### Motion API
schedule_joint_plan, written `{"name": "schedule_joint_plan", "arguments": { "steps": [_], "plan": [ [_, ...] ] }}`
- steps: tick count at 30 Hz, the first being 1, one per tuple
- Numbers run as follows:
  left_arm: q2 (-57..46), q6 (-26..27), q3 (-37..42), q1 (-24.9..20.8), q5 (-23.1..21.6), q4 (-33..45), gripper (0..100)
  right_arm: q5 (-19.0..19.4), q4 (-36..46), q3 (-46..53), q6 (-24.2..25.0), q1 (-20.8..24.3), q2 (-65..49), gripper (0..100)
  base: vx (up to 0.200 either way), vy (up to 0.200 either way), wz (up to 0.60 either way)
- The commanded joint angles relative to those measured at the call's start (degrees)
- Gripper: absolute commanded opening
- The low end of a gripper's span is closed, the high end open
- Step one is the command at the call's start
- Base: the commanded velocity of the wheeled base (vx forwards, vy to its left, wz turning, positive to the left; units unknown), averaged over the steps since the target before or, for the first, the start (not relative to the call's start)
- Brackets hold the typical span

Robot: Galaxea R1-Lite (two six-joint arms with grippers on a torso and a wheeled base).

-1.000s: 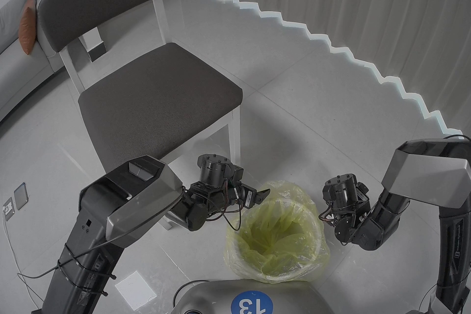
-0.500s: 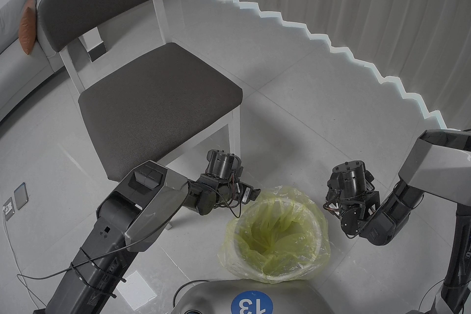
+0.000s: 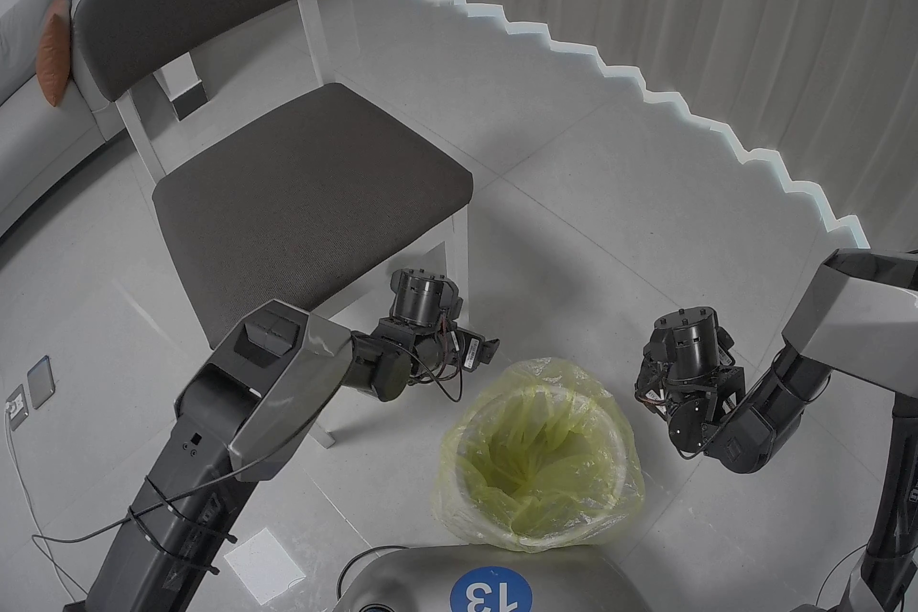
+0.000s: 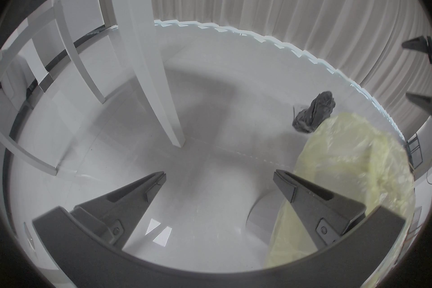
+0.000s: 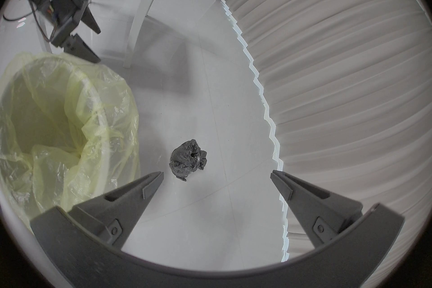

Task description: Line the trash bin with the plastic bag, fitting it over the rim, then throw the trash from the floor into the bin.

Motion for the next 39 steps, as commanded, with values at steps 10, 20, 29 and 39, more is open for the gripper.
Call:
{"name": "schedule_joint_plan", "arguments": {
  "steps": [10, 20, 29, 39],
  "plan": [
    [-20.3, 0.2, 29.3, 0.5, -4.5, -17.3, 100, -0.2, 1.3, -9.4, -0.3, -3.9, 9.5, 100, 0.0, 0.0, 0.0],
    [-25.8, -0.1, 39.1, 0.8, -6.7, -24.3, 100, -0.9, 3.1, -14.2, 2.8, -3.3, 13.8, 100, 0.0, 0.0, 0.0],
    [-26.7, -0.2, 40.7, 0.1, -6.7, -26.6, 100, -1.3, 19.8, -25.0, 12.8, 0.4, 17.4, 100, 0.0, 0.0, 0.0],
    [-28.5, -0.4, 47.8, 2.2, -8.6, -33.7, 100, -0.9, 23.5, -29.6, 16.8, -1.9, 17.5, 100, 0.0, 0.0, 0.0]
  ]
}}
